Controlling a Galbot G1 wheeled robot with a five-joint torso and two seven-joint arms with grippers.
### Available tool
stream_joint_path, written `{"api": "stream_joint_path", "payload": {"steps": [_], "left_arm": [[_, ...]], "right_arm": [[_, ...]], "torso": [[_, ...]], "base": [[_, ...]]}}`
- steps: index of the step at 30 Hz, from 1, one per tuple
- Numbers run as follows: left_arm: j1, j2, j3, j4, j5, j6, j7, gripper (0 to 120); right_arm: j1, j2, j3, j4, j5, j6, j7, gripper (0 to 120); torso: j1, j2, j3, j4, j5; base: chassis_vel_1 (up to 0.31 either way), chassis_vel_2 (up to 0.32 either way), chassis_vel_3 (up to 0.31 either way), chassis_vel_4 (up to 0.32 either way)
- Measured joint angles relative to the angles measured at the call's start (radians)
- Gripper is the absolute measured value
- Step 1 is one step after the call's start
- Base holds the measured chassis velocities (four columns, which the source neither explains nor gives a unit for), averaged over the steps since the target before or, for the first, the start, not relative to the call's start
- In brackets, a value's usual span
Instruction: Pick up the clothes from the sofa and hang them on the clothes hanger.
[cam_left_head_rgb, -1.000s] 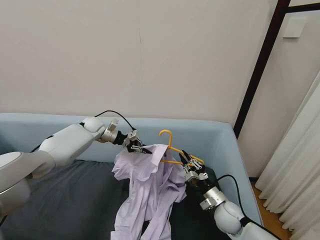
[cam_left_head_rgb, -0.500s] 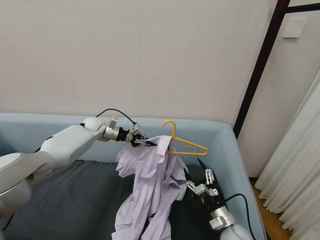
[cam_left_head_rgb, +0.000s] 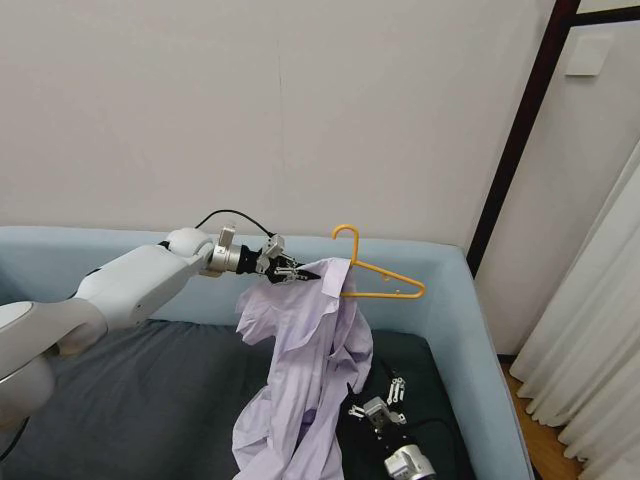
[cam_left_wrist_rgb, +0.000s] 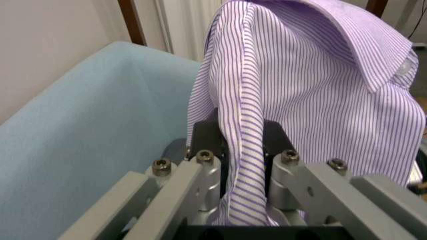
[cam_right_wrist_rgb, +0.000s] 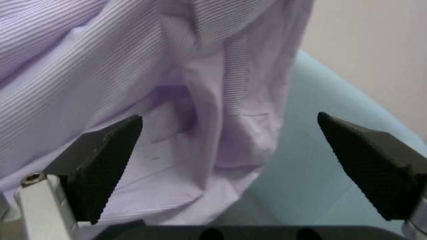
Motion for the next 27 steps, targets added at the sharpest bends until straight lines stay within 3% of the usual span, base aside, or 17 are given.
{"api": "stream_joint_path", "payload": {"steps": [14,21,27], "left_arm": [[-0.001,0.034,0.008,-0.034,-0.046,0.015,-0.019,8],[-0.003,0.032,0.007,-0.031,-0.05,0.018,-0.02,8],[-0.005,0.027,0.008,-0.031,-0.054,0.02,-0.02,8]], "right_arm": [[0.078,0.148,0.0,-0.132,-0.039,-0.027,0.064,100],[0.086,0.178,0.001,-0.136,-0.052,-0.024,0.083,100],[0.093,0.19,-0.001,-0.134,-0.046,-0.01,0.083,82]], "torso": [[0.0,0.0,0.0,0.0,0.0002],[0.0,0.0,0.0,0.0,0.0],[0.0,0.0,0.0,0.0,0.0001]], "base": [[0.0,0.0,0.0,0.0],[0.0,0.0,0.0,0.0],[0.0,0.0,0.0,0.0]]}}
